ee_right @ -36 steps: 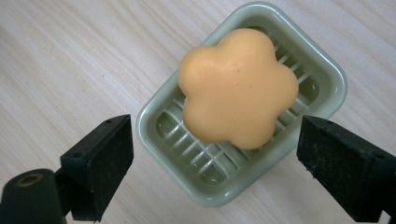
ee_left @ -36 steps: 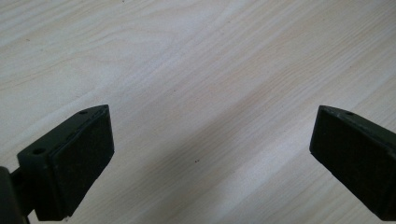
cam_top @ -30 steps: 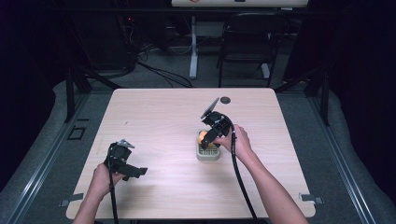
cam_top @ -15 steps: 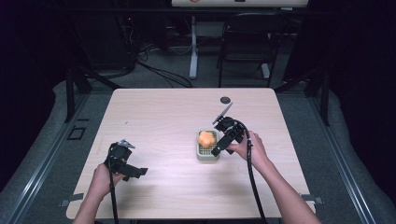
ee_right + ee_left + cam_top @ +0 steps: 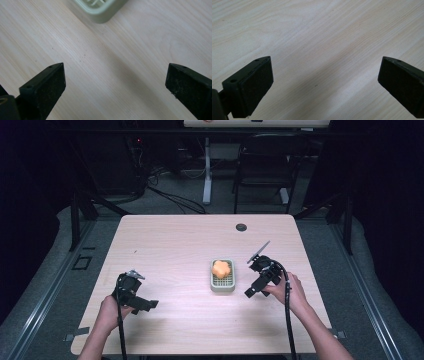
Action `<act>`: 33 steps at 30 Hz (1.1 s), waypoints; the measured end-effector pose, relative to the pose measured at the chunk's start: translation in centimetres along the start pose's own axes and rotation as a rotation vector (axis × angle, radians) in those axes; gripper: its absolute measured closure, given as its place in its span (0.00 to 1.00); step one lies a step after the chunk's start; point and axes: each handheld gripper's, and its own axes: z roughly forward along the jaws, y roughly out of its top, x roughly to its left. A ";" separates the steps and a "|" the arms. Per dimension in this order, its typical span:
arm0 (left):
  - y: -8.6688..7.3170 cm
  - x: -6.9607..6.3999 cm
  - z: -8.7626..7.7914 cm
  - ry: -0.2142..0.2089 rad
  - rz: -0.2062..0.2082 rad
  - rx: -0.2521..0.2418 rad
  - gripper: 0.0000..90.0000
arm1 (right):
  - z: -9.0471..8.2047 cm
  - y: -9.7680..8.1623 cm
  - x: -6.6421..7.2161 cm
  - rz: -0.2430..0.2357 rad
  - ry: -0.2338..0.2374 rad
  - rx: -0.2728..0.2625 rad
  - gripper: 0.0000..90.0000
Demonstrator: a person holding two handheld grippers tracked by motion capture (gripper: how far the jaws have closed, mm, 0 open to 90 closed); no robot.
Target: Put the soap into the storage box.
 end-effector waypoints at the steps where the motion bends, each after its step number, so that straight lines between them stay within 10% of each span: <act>1: 0.0 0.0 0.0 0.000 0.001 0.001 0.00 | -0.1 -0.4 -0.1 0.007 -0.004 0.006 0.03; 22: 0.1 -0.1 0.1 -0.005 0.014 0.009 0.00 | 0.9 -8.7 -0.8 0.092 -0.003 0.023 0.00; 33: 0.2 -0.2 0.1 -0.006 0.017 0.012 0.00 | 1.9 -8.9 -1.5 0.109 0.004 0.048 0.00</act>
